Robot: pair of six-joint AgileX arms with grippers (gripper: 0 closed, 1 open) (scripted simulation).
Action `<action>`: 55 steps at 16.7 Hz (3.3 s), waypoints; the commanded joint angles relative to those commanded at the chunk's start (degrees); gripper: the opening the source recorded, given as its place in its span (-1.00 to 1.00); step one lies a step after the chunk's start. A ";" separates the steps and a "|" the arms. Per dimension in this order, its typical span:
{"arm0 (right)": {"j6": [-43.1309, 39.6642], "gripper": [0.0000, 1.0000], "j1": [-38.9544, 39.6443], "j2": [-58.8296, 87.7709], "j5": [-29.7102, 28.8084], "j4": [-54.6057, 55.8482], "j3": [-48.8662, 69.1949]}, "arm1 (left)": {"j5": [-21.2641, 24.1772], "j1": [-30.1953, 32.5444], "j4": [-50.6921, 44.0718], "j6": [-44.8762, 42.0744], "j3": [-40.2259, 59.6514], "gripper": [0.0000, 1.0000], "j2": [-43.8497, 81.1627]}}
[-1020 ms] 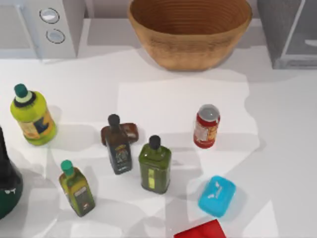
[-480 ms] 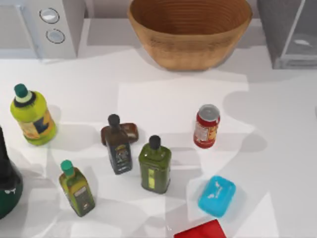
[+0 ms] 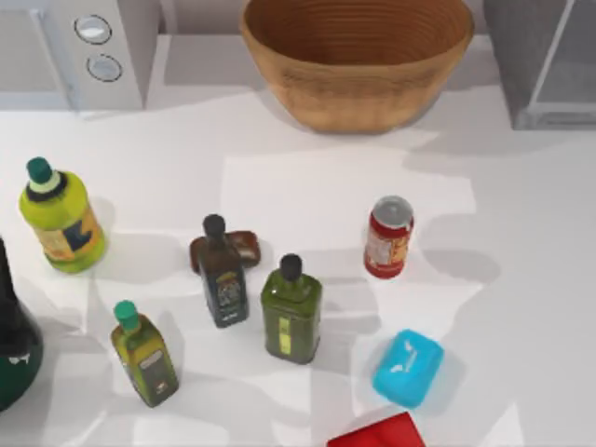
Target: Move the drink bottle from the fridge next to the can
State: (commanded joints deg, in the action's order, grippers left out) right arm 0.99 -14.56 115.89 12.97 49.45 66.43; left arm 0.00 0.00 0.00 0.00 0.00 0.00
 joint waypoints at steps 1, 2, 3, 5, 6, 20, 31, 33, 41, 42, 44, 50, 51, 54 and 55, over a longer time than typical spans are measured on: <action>0.00 -1.00 -0.45 -2.26 0.49 1.16 -4.08 | 0.00 0.00 0.00 0.00 0.00 1.00 0.00; -0.02 -1.00 -0.93 -4.58 0.97 2.35 -8.26 | 0.00 0.00 0.00 0.00 0.00 1.00 0.00; -0.05 -1.00 -1.42 -6.89 1.42 3.53 -12.19 | 0.00 0.00 0.00 0.00 0.00 1.00 0.00; -0.11 -1.00 -2.32 -11.11 2.24 5.68 -18.37 | 0.00 0.00 0.00 0.00 0.00 1.00 0.00; -0.14 -1.00 -2.69 -12.80 2.58 6.57 -20.54 | 0.00 0.00 0.00 0.00 0.00 1.00 0.00; -0.05 -1.00 13.65 -12.21 -13.46 21.06 -33.44 | 0.00 0.00 0.00 0.00 0.00 1.00 0.00; -0.84 -1.00 37.84 -12.59 -37.51 37.00 -49.83 | 0.00 0.00 0.00 0.00 0.00 1.00 0.00; -0.71 -1.00 37.62 -12.36 -37.33 36.83 -49.66 | 0.00 0.00 0.00 0.00 0.00 1.00 0.00; -0.84 -0.70 37.84 -12.59 -37.51 37.00 -49.83 | 0.00 0.00 0.00 0.00 0.00 1.00 0.00; -0.84 -0.55 37.84 -12.59 -37.51 37.00 -49.83 | 0.00 0.00 0.00 0.00 0.00 1.00 0.00; -0.84 -0.25 37.84 -12.59 -37.51 37.00 -49.83 | 0.00 0.00 0.00 0.00 0.00 1.00 0.00; -0.84 0.66 37.84 -12.59 -37.51 37.00 -49.83 | 0.00 0.00 0.00 0.00 0.00 1.00 0.00; -0.84 0.81 37.84 -12.59 -37.51 37.00 -49.83 | 0.00 0.00 0.00 0.00 0.00 1.00 0.00; -0.84 1.00 37.84 -12.59 -37.51 37.00 -49.83 | 0.00 0.00 0.00 0.00 0.00 1.00 0.00; -0.84 1.00 37.84 -12.59 -37.51 37.00 -49.83 | 0.00 0.00 0.00 0.00 0.00 1.00 0.00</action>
State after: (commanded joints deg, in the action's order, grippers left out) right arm 0.15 23.28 103.30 -24.54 86.45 16.60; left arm 0.00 0.00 0.00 0.00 0.00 0.00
